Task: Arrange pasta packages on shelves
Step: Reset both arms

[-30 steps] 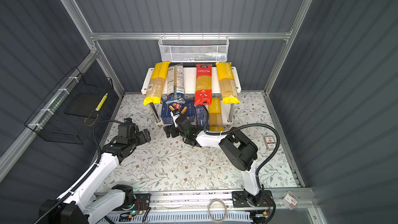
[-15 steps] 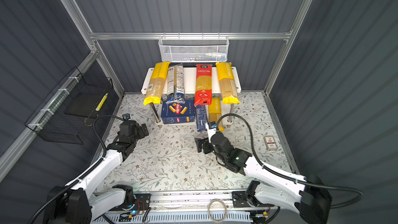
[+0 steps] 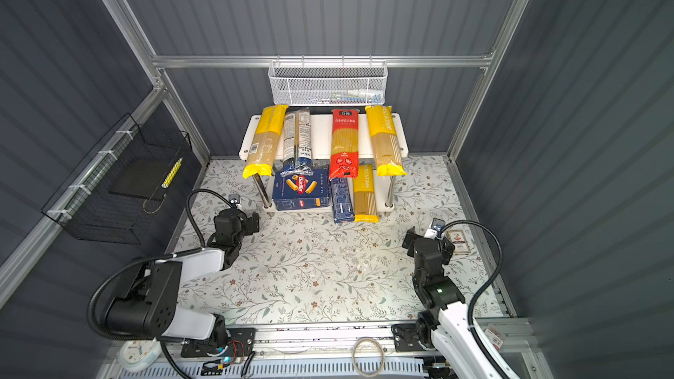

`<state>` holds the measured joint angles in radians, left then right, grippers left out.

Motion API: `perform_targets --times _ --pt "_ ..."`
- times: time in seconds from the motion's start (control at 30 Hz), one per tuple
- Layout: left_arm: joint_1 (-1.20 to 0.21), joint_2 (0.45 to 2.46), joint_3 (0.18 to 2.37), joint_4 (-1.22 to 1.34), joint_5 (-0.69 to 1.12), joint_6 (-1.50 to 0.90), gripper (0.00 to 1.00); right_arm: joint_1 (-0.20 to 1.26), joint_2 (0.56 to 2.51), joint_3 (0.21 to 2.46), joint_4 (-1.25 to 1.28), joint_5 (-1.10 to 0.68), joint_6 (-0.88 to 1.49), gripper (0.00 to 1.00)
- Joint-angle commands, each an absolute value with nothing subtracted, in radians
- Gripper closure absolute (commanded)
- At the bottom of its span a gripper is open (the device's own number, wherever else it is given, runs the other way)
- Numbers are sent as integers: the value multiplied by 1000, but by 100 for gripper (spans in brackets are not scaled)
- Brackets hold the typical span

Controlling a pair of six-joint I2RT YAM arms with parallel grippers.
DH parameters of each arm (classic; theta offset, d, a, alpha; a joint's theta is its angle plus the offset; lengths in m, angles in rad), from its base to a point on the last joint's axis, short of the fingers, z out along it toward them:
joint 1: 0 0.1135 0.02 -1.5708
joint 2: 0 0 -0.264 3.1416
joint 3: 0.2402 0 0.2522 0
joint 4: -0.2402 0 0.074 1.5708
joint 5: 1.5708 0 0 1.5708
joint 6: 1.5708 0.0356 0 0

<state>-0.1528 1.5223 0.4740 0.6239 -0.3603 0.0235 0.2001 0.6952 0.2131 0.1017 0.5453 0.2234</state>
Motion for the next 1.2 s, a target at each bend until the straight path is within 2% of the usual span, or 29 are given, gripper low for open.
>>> perform_targets --times 0.0,0.13,0.2,0.23,0.27,0.33,0.4,0.43,0.5,0.57,0.63,0.7,1.17 --pt "-115 1574 449 825 -229 45 0 136 879 168 549 439 113 1" --pt "-81 1686 407 1017 -145 41 0 109 1195 187 959 358 4 1" --pt "-80 1718 438 988 -151 38 0 94 1343 214 1107 306 -41 1" --pt "-76 1708 468 892 -147 35 0 85 1407 234 1125 291 -38 1" --pt "-73 1708 491 857 -143 30 0 77 1440 233 1183 269 -46 1" --pt "-63 1717 479 897 -139 21 0 28 1397 201 1132 194 16 1" --pt "-63 1713 483 882 -143 20 0 -6 1501 182 1306 178 38 1" --pt "-63 1716 480 893 -141 21 0 -3 1495 196 1283 196 40 1" --pt "-63 1717 483 886 -144 20 0 -3 1421 261 1027 138 36 1" --pt "-63 1717 481 890 -144 21 0 -11 1475 299 1059 79 13 1" --pt "-63 1717 482 890 -144 21 0 -14 1431 295 989 77 22 1" --pt "-63 1716 481 890 -144 21 0 -12 1469 285 1073 68 11 1" --pt "-63 1716 481 891 -144 21 0 -17 1456 300 1017 56 15 1"
